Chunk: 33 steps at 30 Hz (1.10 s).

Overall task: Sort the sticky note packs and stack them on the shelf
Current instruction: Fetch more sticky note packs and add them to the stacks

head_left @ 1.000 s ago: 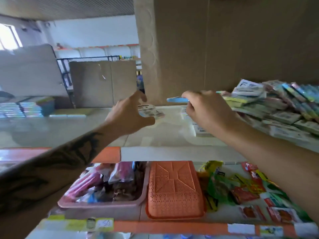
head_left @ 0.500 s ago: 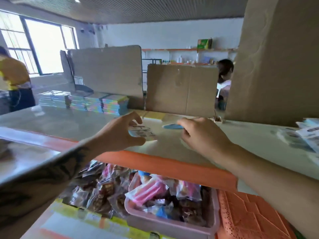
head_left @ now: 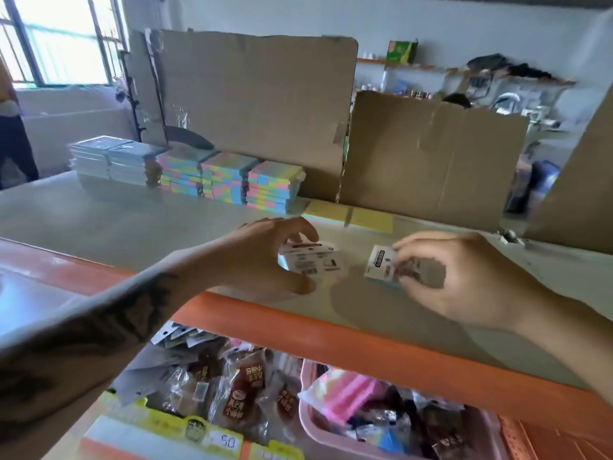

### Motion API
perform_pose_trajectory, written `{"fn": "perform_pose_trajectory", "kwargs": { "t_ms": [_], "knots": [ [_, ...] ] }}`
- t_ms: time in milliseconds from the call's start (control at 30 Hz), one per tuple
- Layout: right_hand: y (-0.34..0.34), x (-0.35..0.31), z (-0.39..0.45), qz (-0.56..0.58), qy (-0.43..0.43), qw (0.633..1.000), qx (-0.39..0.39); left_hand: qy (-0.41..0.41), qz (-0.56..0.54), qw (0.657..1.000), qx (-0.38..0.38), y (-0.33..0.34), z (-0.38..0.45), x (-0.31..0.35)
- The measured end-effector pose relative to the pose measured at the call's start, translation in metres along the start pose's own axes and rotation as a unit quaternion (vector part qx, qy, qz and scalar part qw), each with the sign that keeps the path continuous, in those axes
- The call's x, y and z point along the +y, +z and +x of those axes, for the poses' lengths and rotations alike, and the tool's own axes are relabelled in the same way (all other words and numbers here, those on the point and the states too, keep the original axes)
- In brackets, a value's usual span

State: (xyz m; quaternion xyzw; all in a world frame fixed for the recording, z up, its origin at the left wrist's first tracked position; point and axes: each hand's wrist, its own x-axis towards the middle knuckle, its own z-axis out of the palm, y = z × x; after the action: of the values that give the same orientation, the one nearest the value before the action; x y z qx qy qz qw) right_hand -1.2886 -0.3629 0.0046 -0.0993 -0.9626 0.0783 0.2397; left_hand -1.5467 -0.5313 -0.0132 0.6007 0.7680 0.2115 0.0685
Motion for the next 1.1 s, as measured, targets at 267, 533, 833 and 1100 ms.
{"fn": "perform_pose_trajectory", "kwargs": {
  "t_ms": [267, 533, 833, 1100],
  "knots": [
    [0.026, -0.02, 0.07, 0.031, -0.054, 0.986, -0.157, 0.006, -0.051, 0.997, 0.053, 0.003, -0.006, -0.004],
    [0.05, -0.012, 0.079, 0.056, -0.121, 0.99, -0.036, 0.013, -0.152, 0.986, 0.072, 0.001, -0.01, 0.002],
    [0.052, -0.016, 0.063, 0.288, -0.007, 0.957, 0.024, 0.016, -0.171, 0.976, 0.133, 0.004, -0.009, -0.002],
    [0.056, -0.022, 0.062, 0.271, 0.01, 0.962, 0.02, 0.036, -0.303, 0.941, 0.149, 0.003, -0.009, -0.01]
  ]
}}
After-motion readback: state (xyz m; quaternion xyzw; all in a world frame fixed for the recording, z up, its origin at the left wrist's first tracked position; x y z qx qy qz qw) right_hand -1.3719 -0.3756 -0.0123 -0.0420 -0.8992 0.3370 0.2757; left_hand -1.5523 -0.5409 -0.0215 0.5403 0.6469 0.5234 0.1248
